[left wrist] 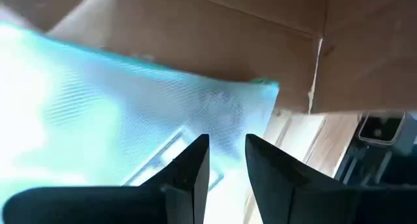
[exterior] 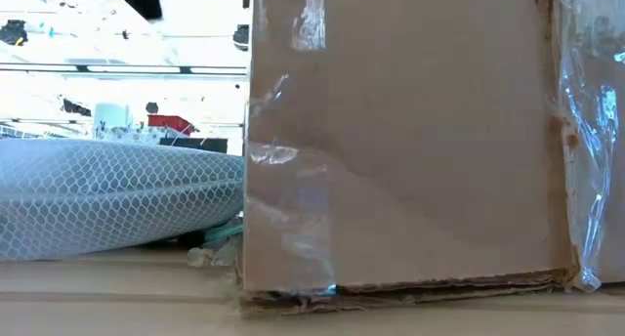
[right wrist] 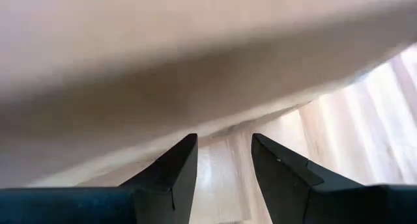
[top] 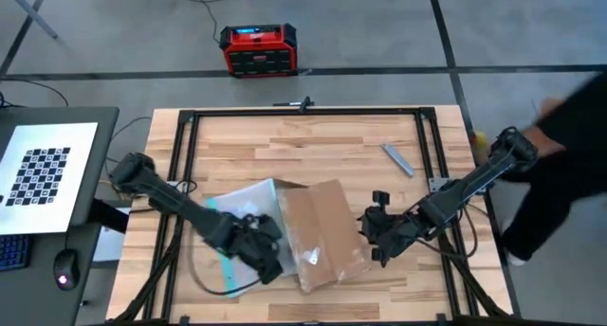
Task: Unpack boxes
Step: Break down the cardboard box until it is fully flat
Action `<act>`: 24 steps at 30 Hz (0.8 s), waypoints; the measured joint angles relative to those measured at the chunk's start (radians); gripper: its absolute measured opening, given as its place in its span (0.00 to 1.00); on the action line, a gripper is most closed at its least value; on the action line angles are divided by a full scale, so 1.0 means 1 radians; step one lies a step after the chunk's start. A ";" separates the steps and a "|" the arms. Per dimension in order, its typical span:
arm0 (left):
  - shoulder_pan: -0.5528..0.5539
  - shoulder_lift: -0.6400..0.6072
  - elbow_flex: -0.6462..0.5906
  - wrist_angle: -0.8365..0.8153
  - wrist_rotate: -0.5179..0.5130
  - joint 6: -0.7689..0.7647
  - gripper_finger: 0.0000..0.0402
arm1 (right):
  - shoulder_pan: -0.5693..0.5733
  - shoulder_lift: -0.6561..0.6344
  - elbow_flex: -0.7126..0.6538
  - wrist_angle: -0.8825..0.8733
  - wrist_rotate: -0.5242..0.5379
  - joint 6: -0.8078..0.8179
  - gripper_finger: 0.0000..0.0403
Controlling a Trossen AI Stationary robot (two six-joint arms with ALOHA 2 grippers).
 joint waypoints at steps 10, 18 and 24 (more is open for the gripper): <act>-0.216 -0.101 0.000 -0.336 -0.373 -0.172 0.20 | -0.044 0.031 0.227 0.025 -0.034 -0.062 0.34; -0.373 -0.099 -0.013 -0.375 -0.454 -0.328 0.20 | -0.169 0.309 0.413 0.123 -0.153 -0.152 0.34; -0.464 -0.099 -0.013 -0.375 -0.467 -0.405 0.20 | -0.181 0.396 0.611 -0.009 -0.157 -0.200 0.34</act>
